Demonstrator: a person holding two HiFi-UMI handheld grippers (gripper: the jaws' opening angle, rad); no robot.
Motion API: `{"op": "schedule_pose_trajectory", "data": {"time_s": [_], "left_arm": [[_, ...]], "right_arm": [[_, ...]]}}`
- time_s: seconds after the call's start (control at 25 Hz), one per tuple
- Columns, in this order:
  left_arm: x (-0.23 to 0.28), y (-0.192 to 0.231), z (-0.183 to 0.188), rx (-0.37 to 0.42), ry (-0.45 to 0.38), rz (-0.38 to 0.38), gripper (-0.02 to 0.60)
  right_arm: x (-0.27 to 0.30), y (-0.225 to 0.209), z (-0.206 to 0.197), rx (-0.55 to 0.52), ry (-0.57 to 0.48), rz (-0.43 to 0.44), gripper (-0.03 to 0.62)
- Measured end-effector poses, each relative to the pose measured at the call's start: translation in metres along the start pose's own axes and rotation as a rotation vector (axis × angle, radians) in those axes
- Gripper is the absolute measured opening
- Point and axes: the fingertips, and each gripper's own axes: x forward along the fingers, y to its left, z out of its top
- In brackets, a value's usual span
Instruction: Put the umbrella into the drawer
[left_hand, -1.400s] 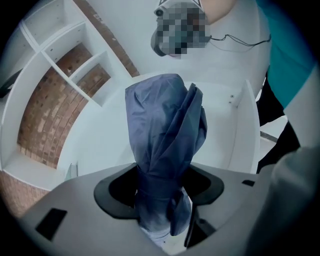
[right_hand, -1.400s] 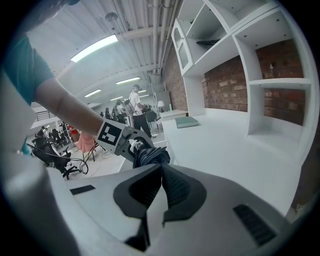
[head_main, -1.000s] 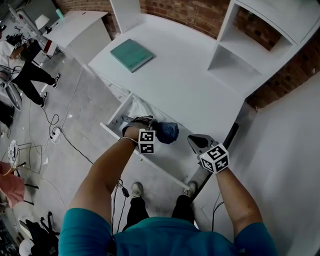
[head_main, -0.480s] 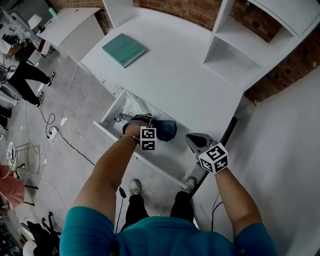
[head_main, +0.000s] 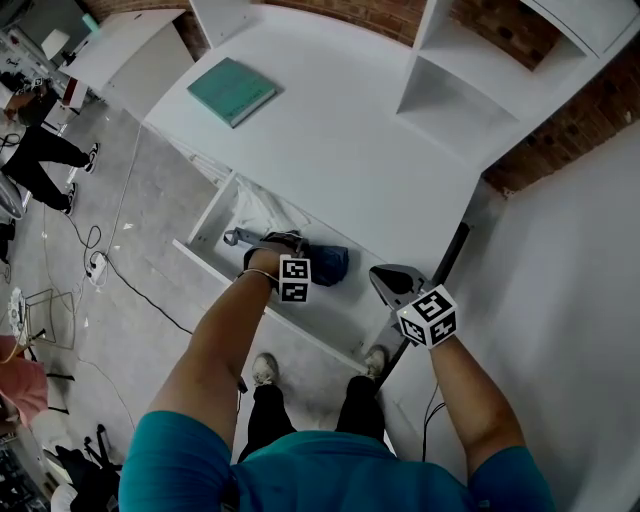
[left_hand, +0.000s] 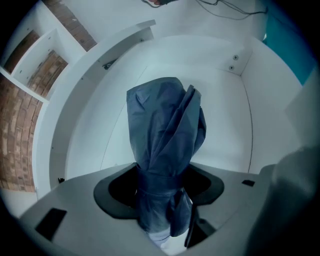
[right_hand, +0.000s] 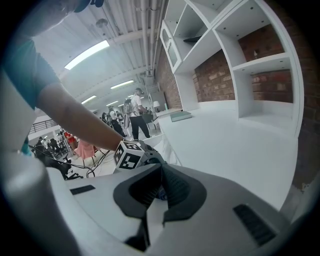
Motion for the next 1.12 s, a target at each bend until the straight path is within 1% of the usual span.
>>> {"op": "schedule_pose_trajectory", "data": {"time_s": [0.2, 0.64, 0.76, 0.92, 1.12], "left_arm": [[0.001, -0.002, 0.001, -0.004, -0.003, -0.002, 0.275], [0.0, 0.0, 0.001, -0.009, -0.004, 0.003, 0.276], [-0.001, 0.0, 0.001, -0.015, -0.003, 0.016, 0.282], [-0.007, -0.002, 0.002, -0.022, -0.01, 0.007, 0.308], [-0.022, 0.002, 0.003, -0.026, -0.031, 0.011, 0.31]], "right_arm": [[-0.001, 0.0, -0.008, 0.015, 0.008, -0.003, 0.023], [0.005, 0.005, -0.003, 0.016, 0.002, 0.011, 0.023], [0.004, 0.007, -0.001, 0.013, 0.005, 0.01, 0.023], [0.002, 0.008, 0.005, 0.005, 0.006, 0.006, 0.023], [-0.001, 0.009, 0.013, -0.003, 0.005, -0.003, 0.023]]}}
